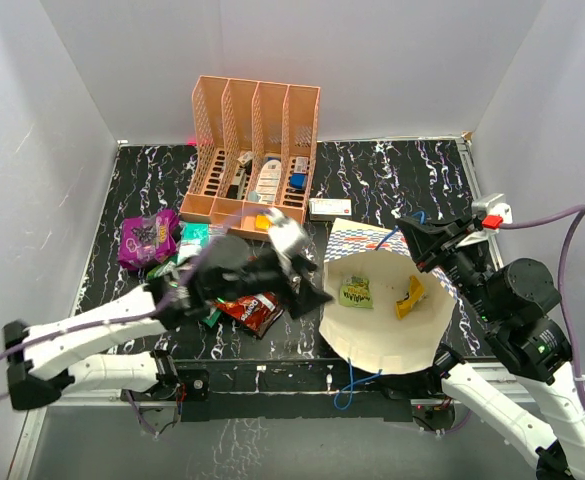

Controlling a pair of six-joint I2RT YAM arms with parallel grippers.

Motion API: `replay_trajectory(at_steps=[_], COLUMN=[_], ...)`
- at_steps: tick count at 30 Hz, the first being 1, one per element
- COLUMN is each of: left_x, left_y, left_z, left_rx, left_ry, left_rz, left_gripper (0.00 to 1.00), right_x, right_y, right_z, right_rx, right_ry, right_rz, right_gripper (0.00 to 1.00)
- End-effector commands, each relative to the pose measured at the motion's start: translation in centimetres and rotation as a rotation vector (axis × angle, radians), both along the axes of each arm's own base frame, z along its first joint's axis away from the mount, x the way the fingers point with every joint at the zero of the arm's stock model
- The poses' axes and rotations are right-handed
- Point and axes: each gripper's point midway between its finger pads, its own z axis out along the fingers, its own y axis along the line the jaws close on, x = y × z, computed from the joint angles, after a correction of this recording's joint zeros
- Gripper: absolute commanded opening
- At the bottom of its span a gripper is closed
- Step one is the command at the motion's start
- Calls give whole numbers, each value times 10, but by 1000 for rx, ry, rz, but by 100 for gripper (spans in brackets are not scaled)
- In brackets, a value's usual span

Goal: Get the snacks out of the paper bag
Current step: Take out the snack from the paper bag.

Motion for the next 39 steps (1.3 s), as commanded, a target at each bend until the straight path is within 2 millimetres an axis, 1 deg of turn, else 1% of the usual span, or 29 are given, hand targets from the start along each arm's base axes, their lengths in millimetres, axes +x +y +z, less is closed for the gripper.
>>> replay_trajectory(at_steps=[1,2,3,6,7,9,12,14,17,20,23,25,28,30,32,35,39], left_x=[-35,-37,-36,-26,-24,-16,-10,-11,-10,-6,-2,-2,-7,-9,-8,2,11], left_y=[-60,-75,-86,-111,-120,-133,-154,-167,-185,-197,-205,-211,-222,-228,-231,-232,-234], left_z=[7,-8,-15,-34,-46,-64,-92,-105,-130,-151,-162,-165,-172,-178,-184,-196,-200], left_rx=[72,115,122,144,170,216,265,264,287,315,290,268,232,204,189,177,160], left_ry=[-235,-241,-243,-252,-265,-284,-293,-292,-304,-303,-304,-298,-281,-276,-264,-227,-193], left_rz=[-64,-58,-38,50,65,117,136,123,105,115,122,117,83,69,78,100,110], left_gripper=[72,72,71,64,62,54,44,41,36,30,26,23,22,22,22,22,26], right_x=[-4,-5,-4,-4,-4,-4,-5,-6,-7,-8,-10,-10,-9,-11,-12,-13,-11], right_y=[-1,-1,-1,1,1,2,1,0,0,1,1,0,1,5,10,13,13], right_z=[16,17,16,15,15,15,15,16,18,20,21,22,23,24,24,24,23], right_rx=[45,47,47,47,47,47,49,49,55,62,66,67,70,54,35,21,9], right_ry=[-50,-52,-51,-47,-47,-45,-47,-49,-52,-52,-55,-57,-54,-59,-61,-63,-57], right_rz=[7,6,6,13,17,20,17,16,19,28,32,31,29,56,83,100,93], right_gripper=[7,7,7,7,7,7,7,7,7,7,7,7,7,7,7,7,7])
